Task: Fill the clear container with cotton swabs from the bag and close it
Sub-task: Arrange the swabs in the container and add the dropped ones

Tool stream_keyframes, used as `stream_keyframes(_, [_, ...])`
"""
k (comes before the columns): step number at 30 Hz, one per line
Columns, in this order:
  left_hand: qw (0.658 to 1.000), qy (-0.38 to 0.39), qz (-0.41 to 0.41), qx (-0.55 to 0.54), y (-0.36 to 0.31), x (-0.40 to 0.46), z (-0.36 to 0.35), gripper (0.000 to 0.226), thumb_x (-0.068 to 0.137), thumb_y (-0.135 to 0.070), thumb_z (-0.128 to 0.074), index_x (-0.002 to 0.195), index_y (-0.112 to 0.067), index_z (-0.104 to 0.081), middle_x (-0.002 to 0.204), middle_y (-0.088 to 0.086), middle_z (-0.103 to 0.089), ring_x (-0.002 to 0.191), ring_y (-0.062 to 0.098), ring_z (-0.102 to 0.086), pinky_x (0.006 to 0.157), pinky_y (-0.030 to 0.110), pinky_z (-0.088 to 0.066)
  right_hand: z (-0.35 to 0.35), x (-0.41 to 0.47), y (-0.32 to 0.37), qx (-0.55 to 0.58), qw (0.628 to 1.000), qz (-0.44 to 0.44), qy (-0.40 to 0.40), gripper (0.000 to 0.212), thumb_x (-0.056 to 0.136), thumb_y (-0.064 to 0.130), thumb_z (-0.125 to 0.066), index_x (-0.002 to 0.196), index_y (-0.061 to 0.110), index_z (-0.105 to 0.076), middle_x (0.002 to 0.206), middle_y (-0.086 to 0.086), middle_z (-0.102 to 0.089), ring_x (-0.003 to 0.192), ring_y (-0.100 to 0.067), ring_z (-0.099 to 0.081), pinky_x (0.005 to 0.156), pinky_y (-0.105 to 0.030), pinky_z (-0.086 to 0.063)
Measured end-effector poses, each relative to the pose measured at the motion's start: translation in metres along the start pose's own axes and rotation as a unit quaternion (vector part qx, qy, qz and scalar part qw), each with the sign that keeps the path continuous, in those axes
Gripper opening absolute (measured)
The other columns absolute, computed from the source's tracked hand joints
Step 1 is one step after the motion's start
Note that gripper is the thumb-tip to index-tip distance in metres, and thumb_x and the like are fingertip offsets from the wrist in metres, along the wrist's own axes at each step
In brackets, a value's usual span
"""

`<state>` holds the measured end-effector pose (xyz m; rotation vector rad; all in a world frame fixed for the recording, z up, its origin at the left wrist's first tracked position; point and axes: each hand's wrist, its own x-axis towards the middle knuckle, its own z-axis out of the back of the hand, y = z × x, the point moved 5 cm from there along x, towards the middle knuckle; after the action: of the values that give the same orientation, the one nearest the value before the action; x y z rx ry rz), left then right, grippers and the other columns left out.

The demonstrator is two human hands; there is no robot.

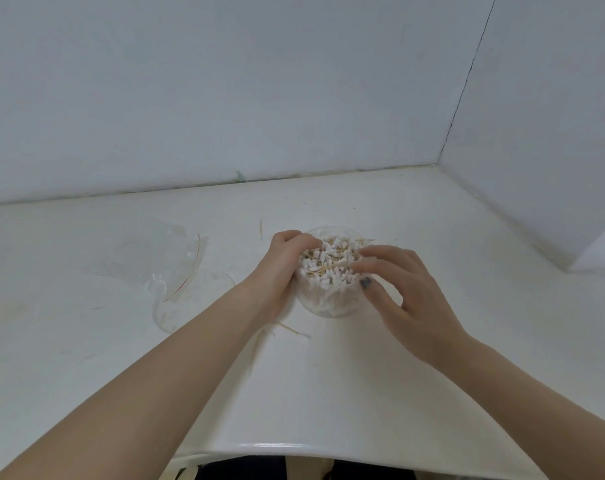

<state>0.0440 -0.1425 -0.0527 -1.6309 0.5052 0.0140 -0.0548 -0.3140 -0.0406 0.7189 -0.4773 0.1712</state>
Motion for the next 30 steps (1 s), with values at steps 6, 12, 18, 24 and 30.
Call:
stream_keyframes(6, [0.996,0.001,-0.010,0.083,-0.004,-0.008,0.010,0.065,0.070,-0.030,-0.063,0.134,-0.024,-0.049,0.134,0.003,-0.058,0.126,0.021,-0.056,0.114,0.038,-0.043,-0.008,0.008,0.027,-0.058,0.998,0.027,-0.028,0.043,0.097,0.036,-0.044,0.129,0.016,-0.066,0.128,0.009,-0.065,0.126,-0.015,-0.047,0.108,-0.039,-0.038])
stream_keyframes(12, [0.981,-0.003,-0.045,0.191,-0.003,-0.018,0.013,0.045,0.082,-0.023,-0.057,0.126,-0.028,-0.052,0.124,-0.003,-0.064,0.120,0.015,-0.061,0.107,0.036,-0.047,-0.019,0.000,0.034,0.039,0.997,-0.071,0.005,0.056,0.093,0.045,-0.036,0.144,0.027,-0.054,0.142,0.016,-0.052,0.139,-0.003,-0.037,0.117,-0.031,-0.031])
stream_keyframes(18, [0.979,0.015,-0.051,0.196,-0.002,-0.017,0.012,0.034,0.093,-0.024,-0.058,0.126,-0.030,-0.053,0.125,-0.007,-0.067,0.120,0.013,-0.063,0.107,0.035,-0.047,-0.030,0.007,0.047,-0.045,0.996,0.009,0.076,0.059,0.097,0.039,-0.025,0.150,0.023,-0.046,0.153,0.011,-0.045,0.147,-0.001,-0.025,0.125,-0.033,-0.014])
stream_keyframes(24, [0.982,0.014,-0.053,0.182,-0.001,-0.016,0.015,0.038,0.084,-0.029,-0.053,0.122,-0.031,-0.056,0.123,-0.001,-0.069,0.119,0.017,-0.065,0.113,0.045,-0.046,-0.024,0.019,0.046,-0.034,0.995,0.030,0.093,0.057,0.096,0.040,-0.029,0.148,0.024,-0.048,0.150,0.008,-0.048,0.143,-0.003,-0.030,0.121,-0.023,-0.015])
stream_keyframes(30, [0.978,-0.004,-0.056,0.203,-0.004,-0.015,0.018,0.058,0.076,-0.040,-0.051,0.134,-0.030,-0.051,0.127,-0.011,-0.065,0.125,0.013,-0.060,0.116,0.041,-0.042,-0.033,0.027,0.048,-0.080,0.983,0.054,0.156,0.054,0.099,0.037,-0.026,0.149,0.027,-0.043,0.145,0.006,-0.051,0.141,-0.006,-0.035,0.122,-0.036,-0.016])
